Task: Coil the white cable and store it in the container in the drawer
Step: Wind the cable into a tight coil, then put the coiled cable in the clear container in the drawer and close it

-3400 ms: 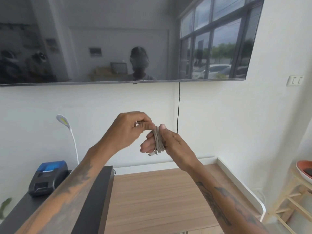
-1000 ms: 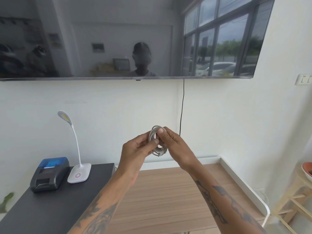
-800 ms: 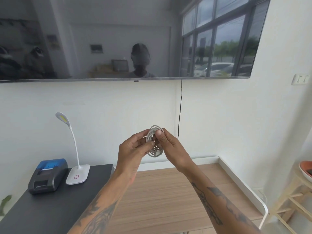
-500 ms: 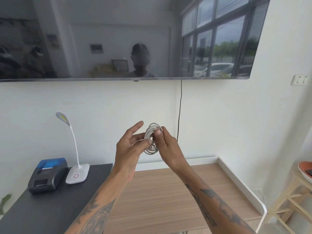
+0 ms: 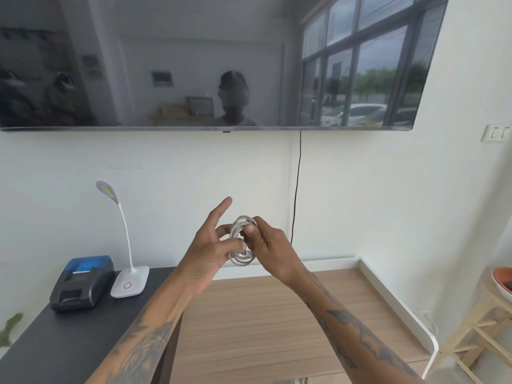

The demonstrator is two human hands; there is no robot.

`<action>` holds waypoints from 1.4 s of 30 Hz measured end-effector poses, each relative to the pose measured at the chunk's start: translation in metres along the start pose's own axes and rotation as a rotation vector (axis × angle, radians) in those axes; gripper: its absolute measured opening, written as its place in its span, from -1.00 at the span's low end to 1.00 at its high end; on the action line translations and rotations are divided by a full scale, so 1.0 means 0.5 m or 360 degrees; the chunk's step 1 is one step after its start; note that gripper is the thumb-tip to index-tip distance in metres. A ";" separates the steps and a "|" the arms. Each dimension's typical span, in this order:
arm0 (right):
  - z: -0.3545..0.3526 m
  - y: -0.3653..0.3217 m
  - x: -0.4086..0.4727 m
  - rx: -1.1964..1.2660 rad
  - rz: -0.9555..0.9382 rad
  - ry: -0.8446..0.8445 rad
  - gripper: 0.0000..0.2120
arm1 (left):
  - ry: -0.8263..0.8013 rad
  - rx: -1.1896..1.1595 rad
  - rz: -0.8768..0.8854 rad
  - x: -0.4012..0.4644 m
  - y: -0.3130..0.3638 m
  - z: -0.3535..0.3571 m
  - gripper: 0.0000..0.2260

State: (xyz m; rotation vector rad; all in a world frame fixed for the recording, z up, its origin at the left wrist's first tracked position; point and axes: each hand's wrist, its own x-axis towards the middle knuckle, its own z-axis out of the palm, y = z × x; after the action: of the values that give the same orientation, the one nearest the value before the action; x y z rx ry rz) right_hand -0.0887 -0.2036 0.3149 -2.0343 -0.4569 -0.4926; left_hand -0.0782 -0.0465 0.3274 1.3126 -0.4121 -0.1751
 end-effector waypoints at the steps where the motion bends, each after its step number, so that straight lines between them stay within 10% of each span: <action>1: 0.001 0.004 -0.003 0.0003 0.0018 -0.0016 -0.64 | 0.0018 0.0150 0.0031 -0.002 0.000 0.000 -0.18; 13: 0.007 0.009 0.006 -0.0228 -0.0049 0.0096 -0.68 | 0.0568 0.1081 0.0089 -0.011 -0.030 0.006 -0.94; 29: 0.045 0.024 0.001 -0.0836 -0.0452 0.0038 -0.89 | 0.0577 0.2259 -0.0118 -0.001 -0.027 0.027 -0.81; 38: -0.005 0.041 0.019 0.0700 0.0320 -0.0193 -0.67 | -0.0103 0.0652 0.0056 0.000 -0.047 -0.062 -0.75; 42: 0.006 0.038 0.023 0.0784 0.0296 -0.0234 -0.70 | 0.0054 -0.0032 -0.0108 -0.007 -0.062 -0.048 -0.65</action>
State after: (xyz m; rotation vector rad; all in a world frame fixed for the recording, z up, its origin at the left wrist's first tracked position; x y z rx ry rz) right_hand -0.0689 -0.2086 0.3059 -1.6188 -0.4230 -0.0998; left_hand -0.0687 -0.0317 0.2923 1.3090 -0.3366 -0.2129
